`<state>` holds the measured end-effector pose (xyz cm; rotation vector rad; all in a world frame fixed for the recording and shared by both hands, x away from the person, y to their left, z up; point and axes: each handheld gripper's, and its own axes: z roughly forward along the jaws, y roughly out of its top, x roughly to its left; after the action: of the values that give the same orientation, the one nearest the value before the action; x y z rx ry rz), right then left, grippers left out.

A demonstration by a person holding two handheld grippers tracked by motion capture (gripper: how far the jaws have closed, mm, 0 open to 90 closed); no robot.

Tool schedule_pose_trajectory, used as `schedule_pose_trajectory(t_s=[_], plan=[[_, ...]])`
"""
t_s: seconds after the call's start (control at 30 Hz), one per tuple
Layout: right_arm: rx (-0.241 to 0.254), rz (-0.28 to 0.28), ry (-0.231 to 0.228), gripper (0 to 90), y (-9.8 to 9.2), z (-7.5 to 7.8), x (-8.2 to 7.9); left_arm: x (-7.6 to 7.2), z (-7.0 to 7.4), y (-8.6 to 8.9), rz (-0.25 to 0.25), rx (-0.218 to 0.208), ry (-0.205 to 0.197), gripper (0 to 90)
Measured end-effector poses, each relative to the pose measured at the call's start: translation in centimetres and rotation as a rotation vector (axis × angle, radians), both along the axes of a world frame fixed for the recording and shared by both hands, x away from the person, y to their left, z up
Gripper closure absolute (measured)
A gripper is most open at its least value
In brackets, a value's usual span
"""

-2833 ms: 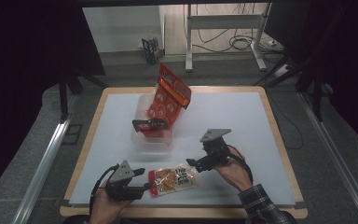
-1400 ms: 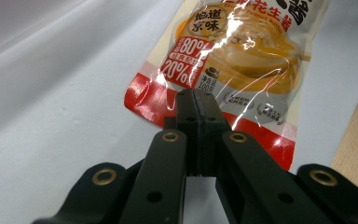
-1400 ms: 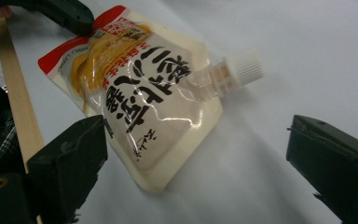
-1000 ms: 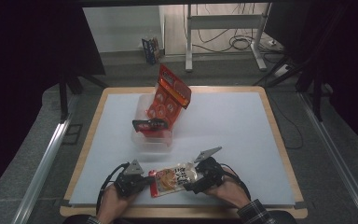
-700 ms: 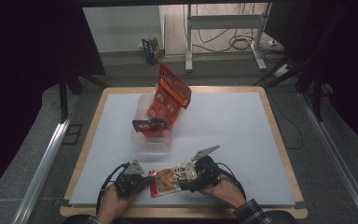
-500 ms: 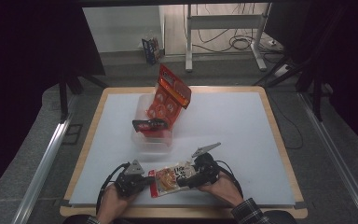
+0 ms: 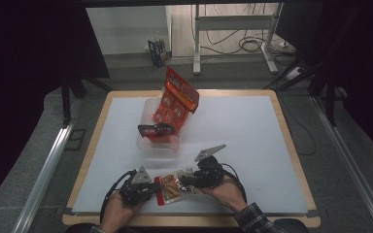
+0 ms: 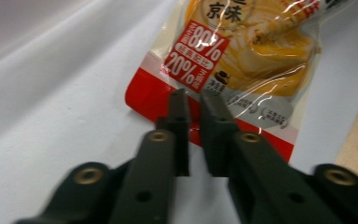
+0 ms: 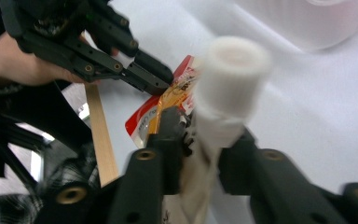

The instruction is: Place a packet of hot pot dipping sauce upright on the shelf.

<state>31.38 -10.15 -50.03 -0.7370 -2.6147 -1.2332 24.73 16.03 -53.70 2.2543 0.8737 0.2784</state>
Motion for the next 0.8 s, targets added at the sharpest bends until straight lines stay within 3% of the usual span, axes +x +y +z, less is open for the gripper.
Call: schedule_pose_trajectory(t_s=[0.13, 0.5, 0.57, 0.8], plan=[[-0.026, 0.012, -0.013, 78.2, 0.4, 0.6, -0.2, -0.2, 0.2, 0.0, 0.012, 0.004, -0.021, 69.3], [0.011, 0.021, -0.046, 78.5, 0.2, 3.2, 0.3, -1.0, 1.3, 0.2, 0.024, -0.119, -0.102, 31.4], [0.013, 0.023, -0.054, 78.5, 0.1, 3.7, 0.3, -1.0, 1.4, 0.3, 0.03, -0.137, -0.108, 28.5], [0.031, 0.031, -0.082, 78.8, -0.5, 5.4, 0.7, -0.9, 1.4, 0.5, 0.043, -0.134, -0.114, 21.6]])
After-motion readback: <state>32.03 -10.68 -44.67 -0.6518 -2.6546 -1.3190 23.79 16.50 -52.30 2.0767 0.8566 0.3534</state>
